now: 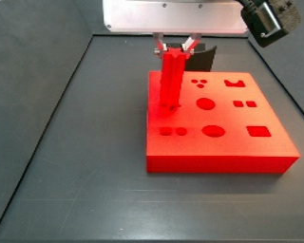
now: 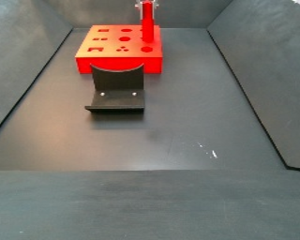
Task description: Insert the star object.
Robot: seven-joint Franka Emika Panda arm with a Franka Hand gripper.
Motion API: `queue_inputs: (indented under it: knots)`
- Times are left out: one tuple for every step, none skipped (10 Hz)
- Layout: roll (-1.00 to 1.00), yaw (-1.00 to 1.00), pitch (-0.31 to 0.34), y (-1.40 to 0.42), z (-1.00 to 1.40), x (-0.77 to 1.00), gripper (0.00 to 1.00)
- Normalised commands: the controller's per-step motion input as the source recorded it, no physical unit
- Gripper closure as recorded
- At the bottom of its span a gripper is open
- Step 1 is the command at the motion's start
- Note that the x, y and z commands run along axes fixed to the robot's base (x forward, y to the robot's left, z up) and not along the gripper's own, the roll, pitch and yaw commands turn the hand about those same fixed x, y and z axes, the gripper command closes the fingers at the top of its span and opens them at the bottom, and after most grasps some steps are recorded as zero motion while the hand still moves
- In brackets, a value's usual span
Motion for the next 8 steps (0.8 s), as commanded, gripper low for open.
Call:
queue_inputs:
  knots:
    - [0.1,0.02,0.066,-0.04,-0.28,0.23,1.0]
    - [0.13,0.05,0.097,-0.05,-0.28,0.29,1.0]
    - [0.16,0.08,0.12,0.0,-0.35,0.32,1.0]
    - [0.17,0.12,0.146,0.0,-0.32,0.4,1.0]
    - [0.18,0.07,0.097,0.0,-0.33,0.15,1.0]
    - [0.08,0.0,0.024,0.0,-0.35,0.0,1.0]
    - [0.05,0.0,0.0,0.0,-0.78,-0.02,1.0]
    - [0.07,0.0,0.0,0.0,-1.0,-0.18,1.0]
